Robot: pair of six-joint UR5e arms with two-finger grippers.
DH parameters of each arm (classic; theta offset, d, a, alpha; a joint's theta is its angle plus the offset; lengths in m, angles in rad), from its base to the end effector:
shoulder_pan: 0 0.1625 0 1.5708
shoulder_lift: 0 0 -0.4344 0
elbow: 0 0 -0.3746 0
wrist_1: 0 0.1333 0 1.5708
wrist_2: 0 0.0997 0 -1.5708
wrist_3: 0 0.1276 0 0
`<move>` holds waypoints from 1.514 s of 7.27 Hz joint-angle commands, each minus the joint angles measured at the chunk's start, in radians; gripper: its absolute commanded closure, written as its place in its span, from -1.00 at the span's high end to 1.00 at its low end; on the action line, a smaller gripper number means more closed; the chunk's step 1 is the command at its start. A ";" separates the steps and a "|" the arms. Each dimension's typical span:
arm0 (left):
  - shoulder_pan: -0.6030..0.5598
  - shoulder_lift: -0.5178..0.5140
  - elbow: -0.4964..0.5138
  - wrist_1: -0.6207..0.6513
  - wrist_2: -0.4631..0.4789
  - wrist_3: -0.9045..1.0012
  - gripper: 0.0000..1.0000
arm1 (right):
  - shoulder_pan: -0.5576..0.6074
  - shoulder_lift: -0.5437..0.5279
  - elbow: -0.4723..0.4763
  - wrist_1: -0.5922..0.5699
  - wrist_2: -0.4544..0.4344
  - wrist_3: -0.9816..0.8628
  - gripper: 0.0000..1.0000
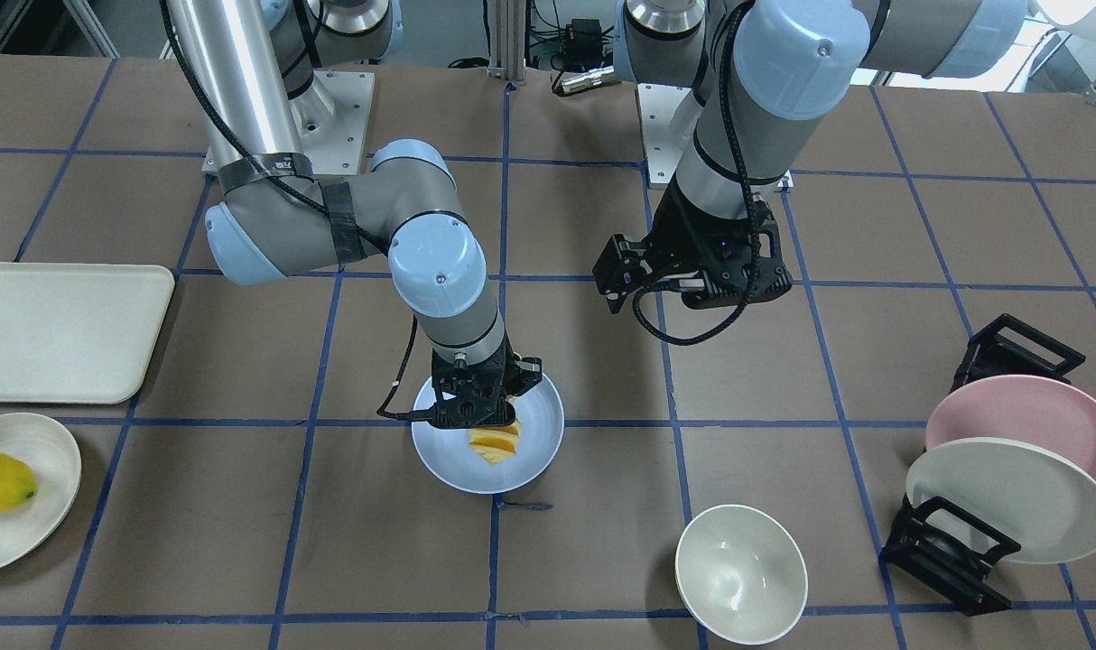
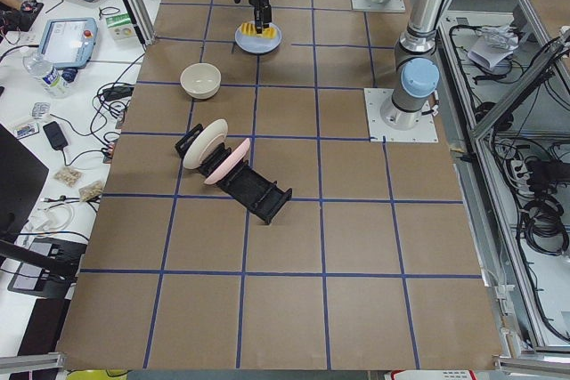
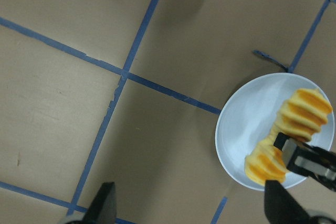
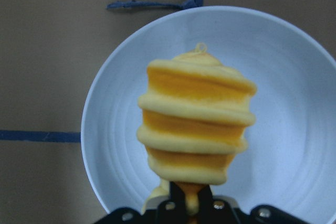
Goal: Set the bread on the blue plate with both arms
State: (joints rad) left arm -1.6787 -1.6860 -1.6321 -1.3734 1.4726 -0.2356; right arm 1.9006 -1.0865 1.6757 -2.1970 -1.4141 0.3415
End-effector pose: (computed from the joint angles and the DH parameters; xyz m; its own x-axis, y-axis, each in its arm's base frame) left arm -0.2011 -0.5023 0.4034 -0.9870 -0.1258 0.1002 -0.1262 0.9920 0.0026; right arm 0.3451 -0.5351 0.2165 -0.9872 0.0101 -0.1593 0.0074 0.9998 0.0174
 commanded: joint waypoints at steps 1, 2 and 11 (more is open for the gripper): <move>0.014 0.017 0.012 0.005 0.008 0.294 1.00 | 0.006 0.000 0.027 0.000 0.000 0.016 -0.35; 0.031 0.017 0.050 -0.010 0.014 0.297 1.00 | 0.008 0.000 0.045 -0.003 -0.002 0.014 0.08; 0.033 0.028 0.113 -0.188 0.097 0.202 1.00 | -0.153 -0.218 0.030 0.233 -0.075 -0.069 1.00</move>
State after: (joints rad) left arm -1.6469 -1.6540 -1.5185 -1.5619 1.5654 0.0129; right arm 1.8166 -1.2304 1.7084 -2.0679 -1.4682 0.3263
